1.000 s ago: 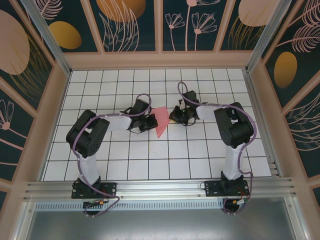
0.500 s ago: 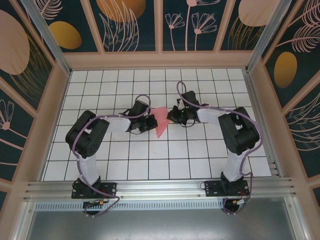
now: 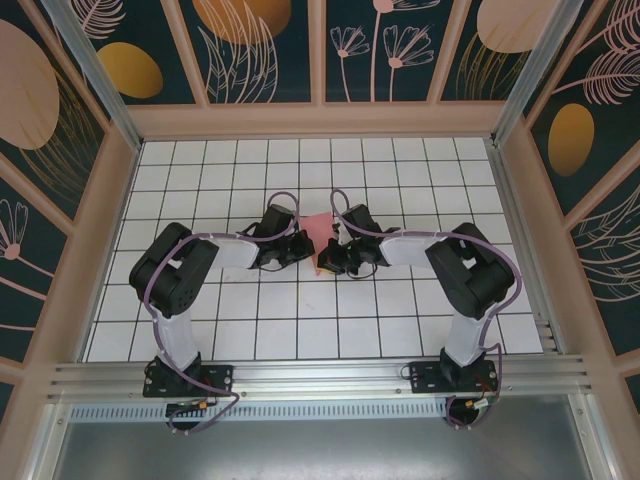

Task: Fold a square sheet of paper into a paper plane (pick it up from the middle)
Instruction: Third fold the triangle at the center of the table.

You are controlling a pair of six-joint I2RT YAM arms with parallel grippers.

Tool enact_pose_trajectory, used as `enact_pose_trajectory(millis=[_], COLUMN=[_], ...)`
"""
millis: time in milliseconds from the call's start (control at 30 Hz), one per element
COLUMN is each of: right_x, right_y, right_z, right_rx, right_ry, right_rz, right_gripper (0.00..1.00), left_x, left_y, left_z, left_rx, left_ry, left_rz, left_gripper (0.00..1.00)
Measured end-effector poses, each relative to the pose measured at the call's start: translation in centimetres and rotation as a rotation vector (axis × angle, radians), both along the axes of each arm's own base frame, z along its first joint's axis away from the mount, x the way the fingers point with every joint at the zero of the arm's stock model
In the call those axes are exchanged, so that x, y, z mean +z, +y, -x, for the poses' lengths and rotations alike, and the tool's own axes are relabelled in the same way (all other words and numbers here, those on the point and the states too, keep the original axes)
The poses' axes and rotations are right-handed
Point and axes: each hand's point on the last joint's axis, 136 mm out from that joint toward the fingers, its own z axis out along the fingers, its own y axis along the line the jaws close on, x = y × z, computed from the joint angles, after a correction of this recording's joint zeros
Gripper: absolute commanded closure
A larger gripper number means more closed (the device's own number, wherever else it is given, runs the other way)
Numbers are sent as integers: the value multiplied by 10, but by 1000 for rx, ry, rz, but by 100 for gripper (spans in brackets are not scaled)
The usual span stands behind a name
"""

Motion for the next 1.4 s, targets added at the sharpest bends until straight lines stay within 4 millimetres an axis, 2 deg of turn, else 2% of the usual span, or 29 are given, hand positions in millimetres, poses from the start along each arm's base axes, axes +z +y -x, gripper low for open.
enact_pose_trajectory(millis=[300, 600, 1100, 1400], right_x=[-14, -18, -19, -12], right_y=[-2, -3, -3, 4], right_z=[2, 3, 7, 9], right_rx=[3, 22, 150, 164], right_ry=[25, 16, -85, -88], right_rz=[22, 31, 63, 72], right_gripper=[93, 93, 96, 96], left_x=[0, 0, 0, 0], left_y=[0, 0, 1, 1], left_z=[0, 0, 0, 0], left_rx=[1, 6, 14, 14], left_ry=[-2, 2, 7, 7], left_rz=[2, 3, 4, 4], left_gripper=[100, 100, 100, 100])
